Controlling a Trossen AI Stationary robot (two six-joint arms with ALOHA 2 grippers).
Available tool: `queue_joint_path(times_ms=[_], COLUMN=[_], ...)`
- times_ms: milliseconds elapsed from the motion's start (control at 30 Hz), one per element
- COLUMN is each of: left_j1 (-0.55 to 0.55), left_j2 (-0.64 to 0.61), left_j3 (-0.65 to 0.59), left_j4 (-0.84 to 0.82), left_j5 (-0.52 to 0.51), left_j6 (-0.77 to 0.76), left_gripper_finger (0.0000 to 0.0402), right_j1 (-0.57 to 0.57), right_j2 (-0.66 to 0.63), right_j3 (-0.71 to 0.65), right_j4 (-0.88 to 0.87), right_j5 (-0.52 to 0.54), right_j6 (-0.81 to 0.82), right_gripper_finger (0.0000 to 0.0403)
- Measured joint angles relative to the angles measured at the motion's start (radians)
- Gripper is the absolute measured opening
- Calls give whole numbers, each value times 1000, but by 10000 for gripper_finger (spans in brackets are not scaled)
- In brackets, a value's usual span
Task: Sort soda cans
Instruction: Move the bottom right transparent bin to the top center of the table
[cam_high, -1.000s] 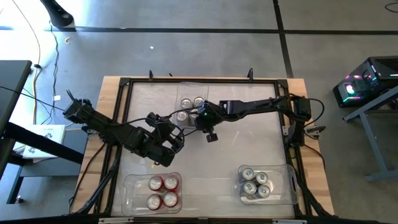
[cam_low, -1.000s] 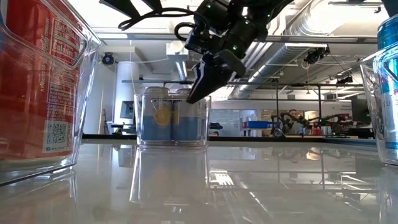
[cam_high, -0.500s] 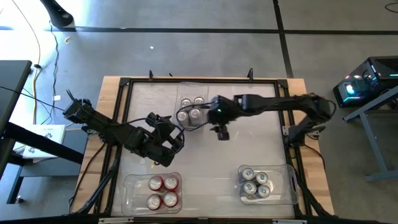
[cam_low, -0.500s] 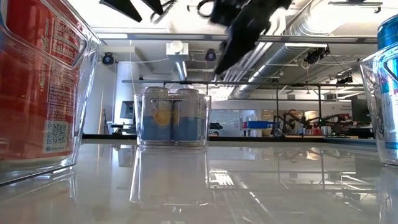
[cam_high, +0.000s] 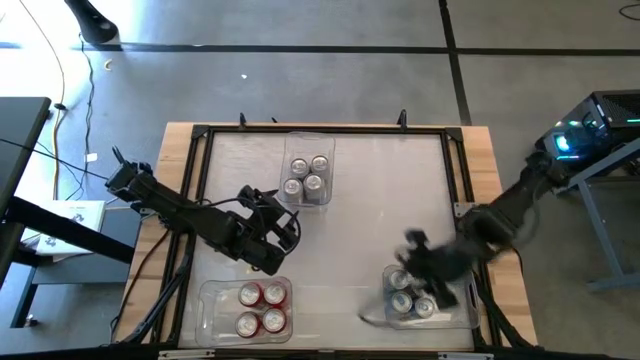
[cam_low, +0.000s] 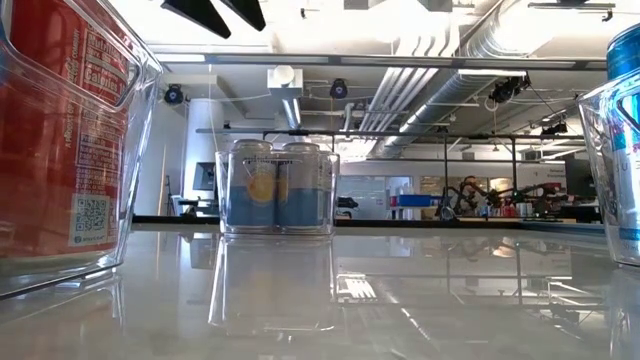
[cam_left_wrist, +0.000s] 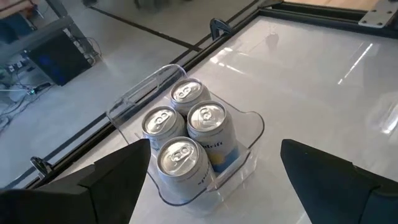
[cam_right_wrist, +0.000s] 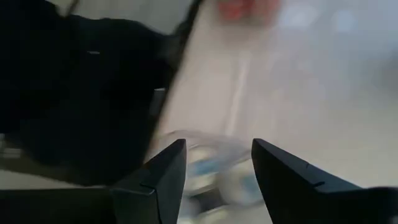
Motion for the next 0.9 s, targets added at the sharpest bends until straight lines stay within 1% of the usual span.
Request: queue_joint_path(times_ms=[100, 200, 233, 333, 433, 567, 667, 733, 800, 900], left_j1=[0, 0, 0, -1, -1, -1, -1, -1, -1, -1], left_j2=[10, 9, 9, 10, 10, 10, 10, 10, 10, 10], left_j3=[0, 0, 0, 0, 0, 0, 0, 0, 0, 0], left_j4=[2, 5, 5, 5, 5, 5, 5, 5, 5, 5], left_j5=[-12, -20, -24, -39, -41, -41, -40, -37, -34, -34], left_j6=[-2, -2, -2, -3, -6, -12, -13, -13, -19, -26], left_gripper_finger=[355, 355, 355, 355, 355, 355, 355, 355, 355, 355], right_j1=[177, 325, 368, 454, 491, 498, 497, 495, 491, 477], right_j2=[8, 60, 86, 173, 260, 361, 425, 455, 478, 492], right_j3=[0, 0, 0, 0, -1, -1, -1, -2, -2, -2], right_j4=[1, 19, 31, 41, 14, -43, -67, -90, -102, -102], right_j5=[34, 52, 54, 54, 55, 54, -4, -33, -36, -38], right_j6=[270, 551, 610, 719, 764, 797, 800, 800, 797, 763], right_gripper_finger=[178, 178, 178, 178, 178, 178, 178, 178, 174, 153])
